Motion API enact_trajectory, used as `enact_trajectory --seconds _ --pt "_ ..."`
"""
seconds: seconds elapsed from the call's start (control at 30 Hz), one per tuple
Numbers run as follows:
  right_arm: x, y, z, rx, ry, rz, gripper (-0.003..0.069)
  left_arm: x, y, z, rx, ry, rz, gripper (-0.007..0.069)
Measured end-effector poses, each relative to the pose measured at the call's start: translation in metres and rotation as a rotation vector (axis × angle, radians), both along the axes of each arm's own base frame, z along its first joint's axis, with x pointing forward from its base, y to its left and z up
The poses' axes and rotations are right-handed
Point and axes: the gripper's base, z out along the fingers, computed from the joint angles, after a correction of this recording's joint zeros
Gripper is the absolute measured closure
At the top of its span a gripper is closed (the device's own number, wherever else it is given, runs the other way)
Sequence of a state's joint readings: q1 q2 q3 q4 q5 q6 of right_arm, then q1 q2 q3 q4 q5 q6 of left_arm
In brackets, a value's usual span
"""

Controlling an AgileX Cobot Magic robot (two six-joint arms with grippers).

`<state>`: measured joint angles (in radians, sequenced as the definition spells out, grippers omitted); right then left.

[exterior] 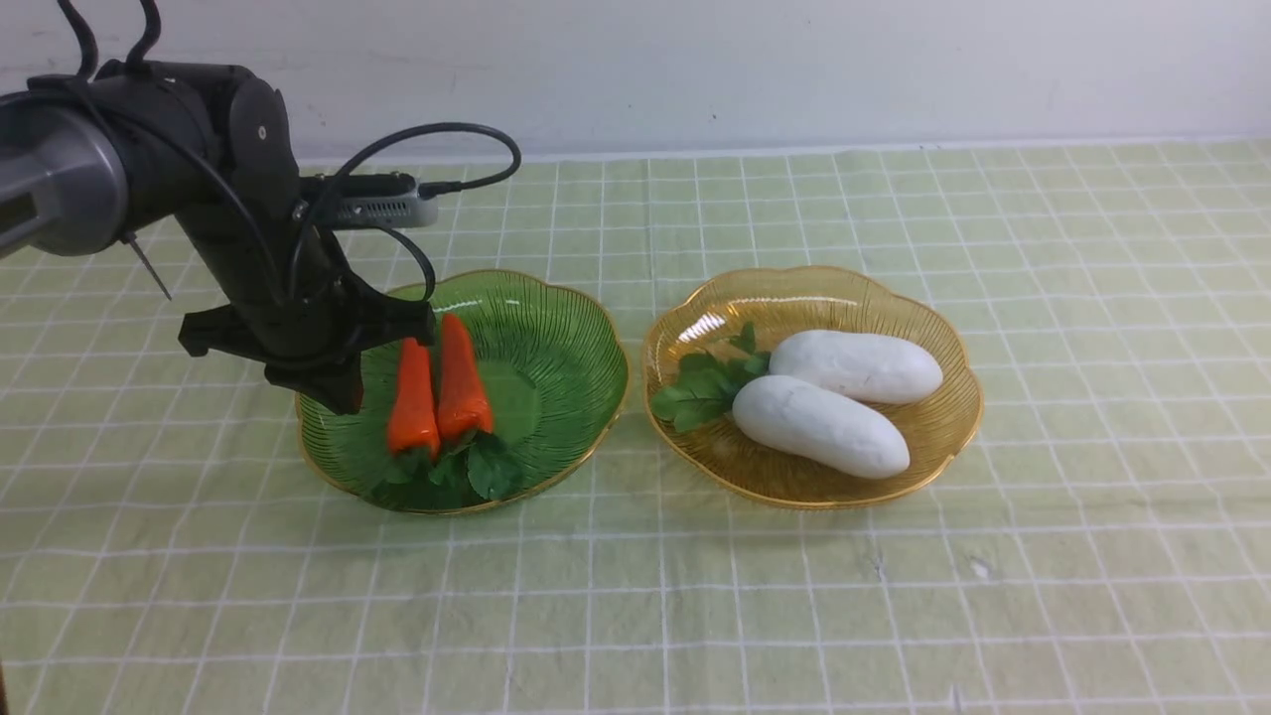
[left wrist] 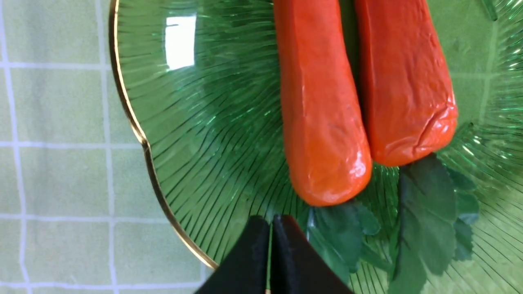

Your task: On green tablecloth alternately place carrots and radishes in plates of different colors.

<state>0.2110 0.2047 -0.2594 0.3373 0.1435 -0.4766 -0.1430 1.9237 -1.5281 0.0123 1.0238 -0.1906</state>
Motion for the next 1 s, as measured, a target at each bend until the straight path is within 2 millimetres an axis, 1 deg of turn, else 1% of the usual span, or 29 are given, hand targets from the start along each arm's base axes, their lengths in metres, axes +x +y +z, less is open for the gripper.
enact_trajectory --seconds 0.07,0.13,0.2,0.23,0.33,0.4,0.47,0.5,0.53,0.6,0.67,0.7,0.73,0.77,0.8,0.83,1.0 --pt "-0.001 -0.002 -0.016 -0.07 0.007 -0.031 0.0594 0.0 0.001 0.0 0.007 -0.001 -0.002 0.0632" --pt "-0.003 -0.005 -0.036 -0.148 0.029 -0.076 0.0594 0.0 0.001 0.0 0.016 -0.002 -0.005 0.0632" --pt "-0.003 -0.007 -0.046 -0.187 0.041 -0.099 0.0594 0.0 0.002 0.001 0.018 -0.004 -0.006 0.0632" --pt "-0.004 -0.008 -0.057 -0.225 0.056 -0.121 0.0594 -0.002 0.002 0.005 0.02 -0.004 -0.006 0.0632" --pt "-0.006 -0.01 -0.079 -0.252 0.089 -0.149 0.0594 -0.006 0.003 0.016 0.024 -0.025 -0.007 0.0632" --pt "-0.007 -0.011 -0.088 -0.26 0.111 -0.156 0.0594 -0.011 0.004 0.032 0.026 -0.064 -0.009 0.0632" --pt "-0.008 -0.011 -0.092 -0.264 0.122 -0.16 0.0594 -0.019 0.007 0.05 0.034 -0.1 -0.011 0.0632" --pt "-0.009 -0.011 -0.094 -0.268 0.147 -0.157 0.0594 -0.025 0.008 0.063 0.041 -0.122 -0.011 0.0632" --pt "-0.009 -0.011 -0.095 -0.269 0.152 -0.156 0.0594 -0.027 0.009 0.065 0.043 -0.124 -0.011 0.0632" --pt "-0.009 -0.011 -0.1 -0.277 0.21 -0.149 0.0594 -0.045 0.014 0.096 0.067 -0.181 -0.011 0.0632" --pt "-0.01 -0.012 -0.103 -0.28 0.245 -0.159 0.0594 -0.06 0.018 0.117 0.08 -0.222 -0.009 0.0632" --pt "-0.01 -0.012 -0.103 -0.28 0.248 -0.161 0.0594 -0.061 0.018 0.119 0.081 -0.225 -0.008 0.0632" --pt "-0.01 -0.012 -0.103 -0.279 0.252 -0.17 0.0594 -0.071 0.02 0.13 0.084 -0.244 -0.005 0.0632" --pt "-0.01 -0.013 -0.103 -0.279 0.253 -0.174 0.0594 -0.078 0.022 0.137 0.089 -0.251 -0.003 0.0632" --pt "-0.01 -0.013 -0.103 -0.279 0.253 -0.174 0.0594 -0.081 0.022 0.14 0.088 -0.258 -0.002 0.0632" --pt "-0.01 -0.013 -0.103 -0.278 0.254 -0.176 0.0594 -0.092 0.024 0.15 0.093 -0.265 0.002 0.0632" --pt "-0.01 -0.013 -0.103 -0.278 0.255 -0.175 0.0594 -0.117 0.029 0.173 0.102 -0.31 -0.01 0.0632"
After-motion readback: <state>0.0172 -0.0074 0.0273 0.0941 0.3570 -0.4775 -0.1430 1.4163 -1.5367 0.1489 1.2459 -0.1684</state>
